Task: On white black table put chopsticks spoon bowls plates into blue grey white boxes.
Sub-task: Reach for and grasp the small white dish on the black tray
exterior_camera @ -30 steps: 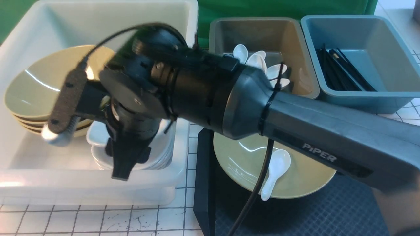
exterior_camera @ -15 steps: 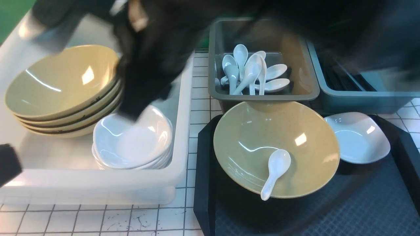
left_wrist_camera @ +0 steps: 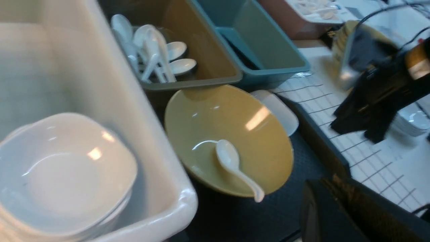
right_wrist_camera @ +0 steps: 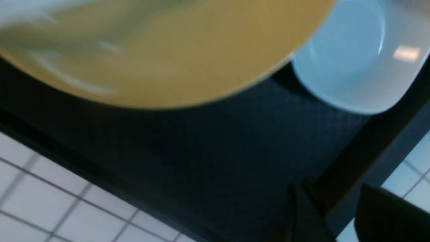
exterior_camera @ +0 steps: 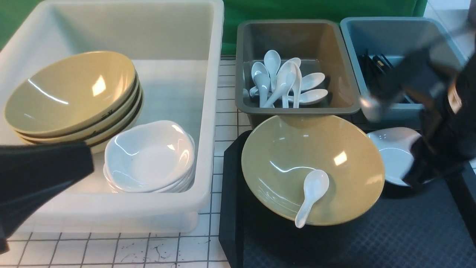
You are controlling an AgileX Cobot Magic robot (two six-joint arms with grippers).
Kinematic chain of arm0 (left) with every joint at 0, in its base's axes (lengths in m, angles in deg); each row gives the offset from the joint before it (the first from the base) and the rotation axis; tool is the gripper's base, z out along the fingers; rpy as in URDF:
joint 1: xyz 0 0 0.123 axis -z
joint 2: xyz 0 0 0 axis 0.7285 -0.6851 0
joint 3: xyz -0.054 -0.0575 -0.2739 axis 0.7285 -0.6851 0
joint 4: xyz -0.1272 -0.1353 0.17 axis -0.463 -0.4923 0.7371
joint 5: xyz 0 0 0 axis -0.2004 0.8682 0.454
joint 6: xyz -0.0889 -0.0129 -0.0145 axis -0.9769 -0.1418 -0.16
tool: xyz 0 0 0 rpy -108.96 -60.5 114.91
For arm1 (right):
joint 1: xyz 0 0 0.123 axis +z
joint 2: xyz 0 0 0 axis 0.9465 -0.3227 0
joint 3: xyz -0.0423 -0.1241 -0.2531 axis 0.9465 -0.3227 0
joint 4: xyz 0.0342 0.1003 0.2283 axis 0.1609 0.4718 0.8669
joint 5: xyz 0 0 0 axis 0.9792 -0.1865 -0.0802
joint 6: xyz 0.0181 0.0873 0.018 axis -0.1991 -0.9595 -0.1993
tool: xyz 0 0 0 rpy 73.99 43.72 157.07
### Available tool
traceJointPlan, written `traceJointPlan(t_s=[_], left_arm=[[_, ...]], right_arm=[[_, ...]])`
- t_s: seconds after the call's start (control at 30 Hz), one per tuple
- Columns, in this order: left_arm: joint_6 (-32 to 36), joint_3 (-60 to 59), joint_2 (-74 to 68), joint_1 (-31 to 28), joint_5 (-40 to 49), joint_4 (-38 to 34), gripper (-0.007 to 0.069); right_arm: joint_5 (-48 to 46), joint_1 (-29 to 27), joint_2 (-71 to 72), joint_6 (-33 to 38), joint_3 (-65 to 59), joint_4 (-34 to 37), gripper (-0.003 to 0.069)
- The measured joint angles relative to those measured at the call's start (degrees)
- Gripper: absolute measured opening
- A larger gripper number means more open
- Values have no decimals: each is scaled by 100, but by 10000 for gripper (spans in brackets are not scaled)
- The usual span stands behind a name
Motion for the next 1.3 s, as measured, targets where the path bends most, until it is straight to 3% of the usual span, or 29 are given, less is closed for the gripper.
traceJointPlan(t_s=[0.2, 0.33, 0.9, 1.13, 1.3], left_arm=[[994, 0, -282, 0, -419, -944, 0], [1416, 0, -440, 0, -474, -1331, 0], [1620, 0, -466, 0, -559, -1424, 0], [1620, 0, -466, 0, -559, -1513, 0], [1620, 0, -466, 0, -559, -1513, 0]], right_arm=[[1578, -941, -326, 771, -803, 347, 430], [2231, -1253, -782, 1494, -867, 593, 498], [3690, -1300, -1971, 2390, -856, 681, 519], [3991, -1300, -2061, 2816, -831, 677, 440], [3857, -1283, -2133, 3099, -782, 725, 227]])
